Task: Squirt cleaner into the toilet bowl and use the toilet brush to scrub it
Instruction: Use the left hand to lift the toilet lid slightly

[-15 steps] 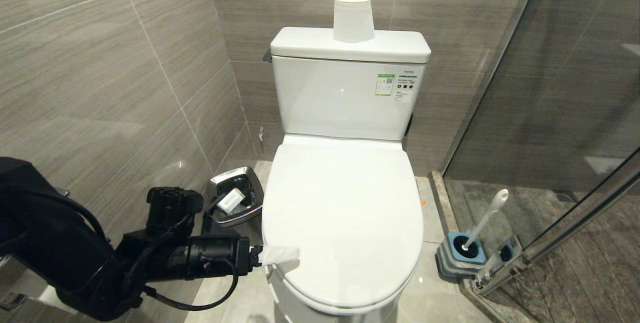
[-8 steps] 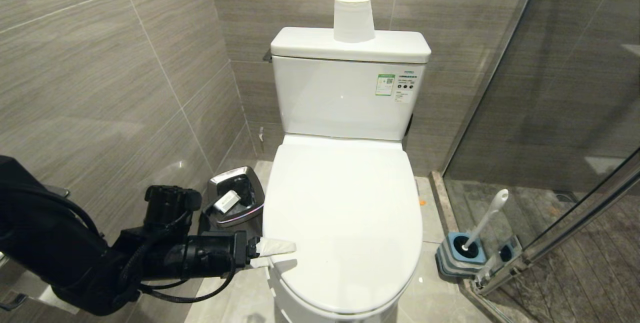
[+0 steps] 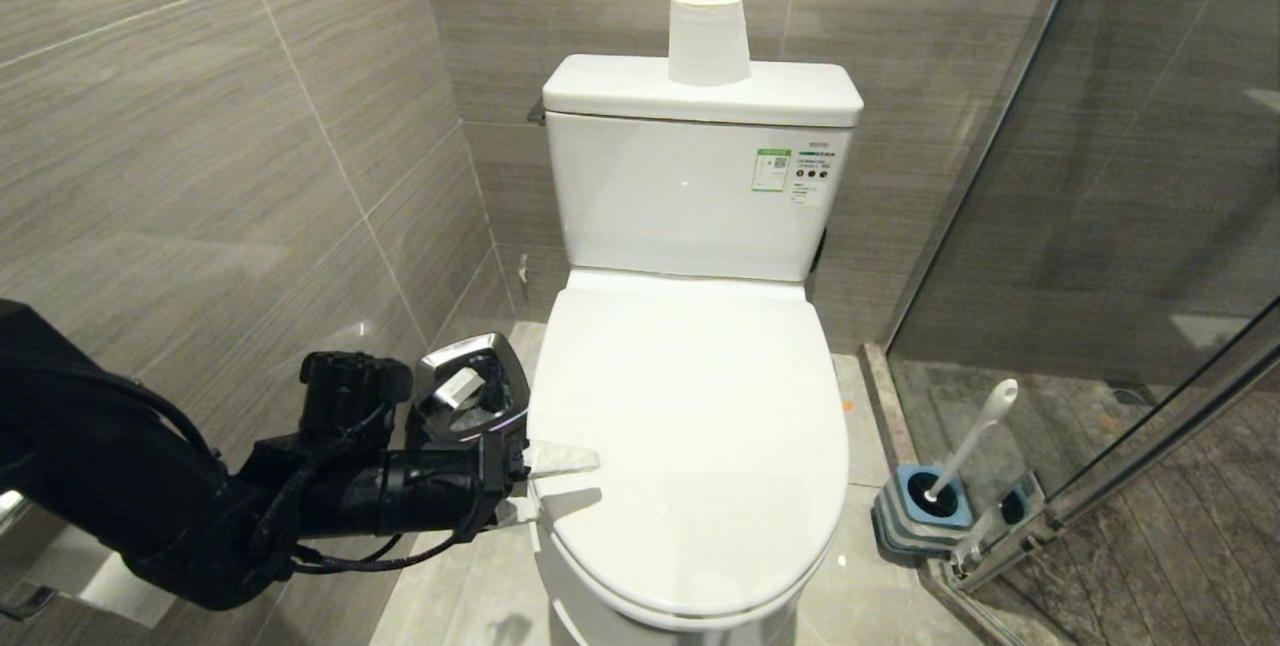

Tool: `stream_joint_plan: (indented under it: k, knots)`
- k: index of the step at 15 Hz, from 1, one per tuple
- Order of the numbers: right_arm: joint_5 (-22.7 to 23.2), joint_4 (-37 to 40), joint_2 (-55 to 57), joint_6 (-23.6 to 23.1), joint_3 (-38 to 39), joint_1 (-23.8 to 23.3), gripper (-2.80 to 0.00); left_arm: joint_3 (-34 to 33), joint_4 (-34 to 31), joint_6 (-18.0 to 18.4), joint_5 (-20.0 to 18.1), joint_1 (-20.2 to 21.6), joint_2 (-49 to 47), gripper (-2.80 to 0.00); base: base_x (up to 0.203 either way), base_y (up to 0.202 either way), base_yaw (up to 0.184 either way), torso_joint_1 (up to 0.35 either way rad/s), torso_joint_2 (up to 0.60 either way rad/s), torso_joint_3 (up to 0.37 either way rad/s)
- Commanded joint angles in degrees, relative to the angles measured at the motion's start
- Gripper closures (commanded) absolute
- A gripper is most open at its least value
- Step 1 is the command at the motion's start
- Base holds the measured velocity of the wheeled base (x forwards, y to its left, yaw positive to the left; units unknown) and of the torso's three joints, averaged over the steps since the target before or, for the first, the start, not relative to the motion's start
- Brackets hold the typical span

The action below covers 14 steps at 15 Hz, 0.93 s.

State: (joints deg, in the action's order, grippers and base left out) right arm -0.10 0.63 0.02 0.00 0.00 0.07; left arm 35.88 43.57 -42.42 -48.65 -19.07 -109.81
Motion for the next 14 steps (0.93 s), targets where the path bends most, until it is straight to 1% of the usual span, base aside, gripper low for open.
stream_joint_plan:
  k: [1, 3, 7, 11, 14]
  knots:
    - [0.0, 0.0, 0.0, 0.0, 0.1, 0.0, 0.00, 0.4, 0.3, -1.4, -0.3, 0.3, 0.4, -2.80, 0.000, 0.000, 0.000, 0.000, 0.00, 0.000]
    - [0.0, 0.0, 0.0, 0.0, 0.1, 0.0, 0.00, 1.0, 0.4, -5.1, -0.3, 0.7, 1.8, -2.80, 0.000, 0.000, 0.000, 0.000, 0.00, 0.000]
    - [0.0, 0.0, -0.1, 0.0, 0.1, 0.0, 0.00, 1.3, 0.3, -9.4, -0.4, 0.9, 4.7, -2.80, 0.000, 0.000, 0.000, 0.000, 0.00, 0.000]
    - [0.0, 0.0, -0.1, 0.0, 0.1, 0.0, 0.00, 0.9, 0.4, -11.2, -0.5, 0.9, 6.0, -2.80, 0.000, 0.000, 0.000, 0.000, 0.00, 0.000]
    - [0.0, 0.0, -0.1, 0.0, 0.0, 0.0, 0.00, 0.9, 0.5, -13.8, -0.3, 0.9, 7.3, -2.80, 0.000, 0.000, 0.000, 0.000, 0.00, 0.000]
